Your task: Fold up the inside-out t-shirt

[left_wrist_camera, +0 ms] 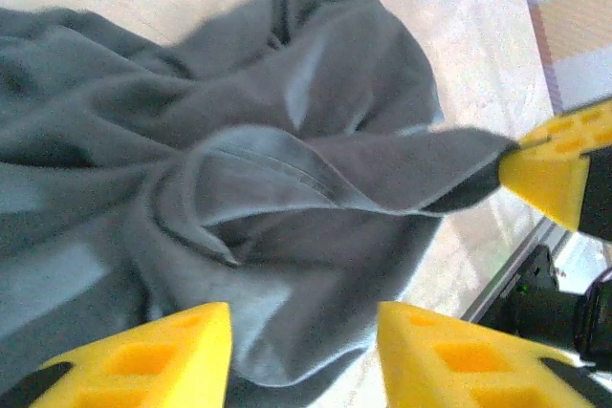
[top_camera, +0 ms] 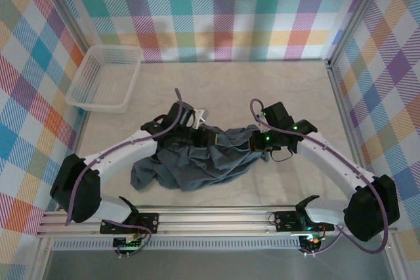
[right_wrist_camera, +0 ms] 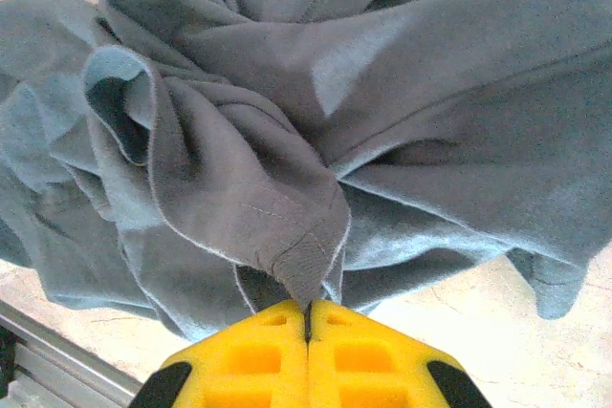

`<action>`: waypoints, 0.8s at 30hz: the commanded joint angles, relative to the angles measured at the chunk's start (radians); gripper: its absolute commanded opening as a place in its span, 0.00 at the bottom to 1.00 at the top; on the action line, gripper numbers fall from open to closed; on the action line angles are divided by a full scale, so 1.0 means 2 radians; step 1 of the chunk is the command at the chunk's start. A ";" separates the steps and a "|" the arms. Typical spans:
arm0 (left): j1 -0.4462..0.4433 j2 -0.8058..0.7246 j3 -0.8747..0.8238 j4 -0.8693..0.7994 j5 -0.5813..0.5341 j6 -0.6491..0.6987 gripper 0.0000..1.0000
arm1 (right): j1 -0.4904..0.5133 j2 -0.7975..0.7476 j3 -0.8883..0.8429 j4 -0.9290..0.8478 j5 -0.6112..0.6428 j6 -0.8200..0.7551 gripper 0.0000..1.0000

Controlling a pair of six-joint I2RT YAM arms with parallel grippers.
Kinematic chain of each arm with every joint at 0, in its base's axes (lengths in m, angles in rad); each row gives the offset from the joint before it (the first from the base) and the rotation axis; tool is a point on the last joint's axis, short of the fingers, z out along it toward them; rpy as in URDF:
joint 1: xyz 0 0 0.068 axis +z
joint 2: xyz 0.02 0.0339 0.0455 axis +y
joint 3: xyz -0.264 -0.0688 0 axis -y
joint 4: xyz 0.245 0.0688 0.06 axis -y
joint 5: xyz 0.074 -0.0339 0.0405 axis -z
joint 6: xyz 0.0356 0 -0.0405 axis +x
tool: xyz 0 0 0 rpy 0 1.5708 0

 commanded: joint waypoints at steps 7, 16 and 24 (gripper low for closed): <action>-0.029 0.104 0.083 -0.098 -0.158 -0.013 0.32 | -0.002 0.005 0.015 0.008 -0.023 0.004 0.00; -0.029 0.107 0.092 -0.070 -0.111 -0.018 0.29 | -0.002 0.003 0.007 0.012 -0.031 0.004 0.00; -0.042 0.112 0.126 -0.125 -0.139 -0.027 0.33 | -0.002 0.007 0.007 0.017 -0.031 0.003 0.00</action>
